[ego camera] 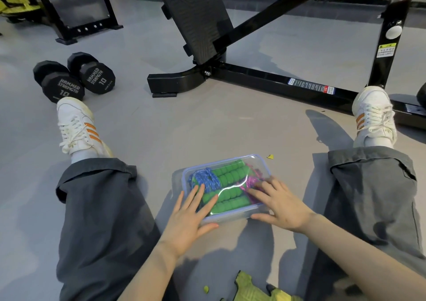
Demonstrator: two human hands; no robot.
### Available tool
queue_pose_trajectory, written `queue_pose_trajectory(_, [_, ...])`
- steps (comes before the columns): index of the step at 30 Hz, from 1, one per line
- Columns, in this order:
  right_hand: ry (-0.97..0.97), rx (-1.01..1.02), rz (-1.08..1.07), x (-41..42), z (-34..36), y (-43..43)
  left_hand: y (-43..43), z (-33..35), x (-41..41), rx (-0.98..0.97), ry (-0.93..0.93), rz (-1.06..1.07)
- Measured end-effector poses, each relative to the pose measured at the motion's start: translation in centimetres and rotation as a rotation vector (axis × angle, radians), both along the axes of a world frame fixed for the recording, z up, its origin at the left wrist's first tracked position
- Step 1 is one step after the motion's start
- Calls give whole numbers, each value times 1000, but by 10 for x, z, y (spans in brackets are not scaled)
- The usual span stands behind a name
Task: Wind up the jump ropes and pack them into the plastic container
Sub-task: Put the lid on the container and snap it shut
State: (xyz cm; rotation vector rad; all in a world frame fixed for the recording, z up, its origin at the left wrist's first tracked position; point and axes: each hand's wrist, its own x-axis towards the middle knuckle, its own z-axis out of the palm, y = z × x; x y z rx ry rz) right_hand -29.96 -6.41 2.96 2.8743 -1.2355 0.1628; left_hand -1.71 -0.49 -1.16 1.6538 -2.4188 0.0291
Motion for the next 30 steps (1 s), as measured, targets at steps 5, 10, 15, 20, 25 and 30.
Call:
queue_pose_trajectory(5, [40,183,-19,-2,-4,-19,-3,-5,-2,-35,36,-16])
queue_pose_trajectory(10, [73,137,-27,-3,-7,-20,-7,-8,-3,-54,45,-18])
queue_pose_trajectory(15, [143,116,-112,9,-8,-18,-12,-4,-4,-46,-30,-6])
queue_pose_trajectory(20, [108,76,-179,20,-16,-11,-21,4,-3,-98,-89,-29])
queue_pose_trajectory(25, [73,59,-211,19,-13,-1,-20,12,-2,-89,-88,-23])
queue_pose_trajectory(30, [42,8,-179,13,-15,8,-24,13,-4,-76,-126,-45])
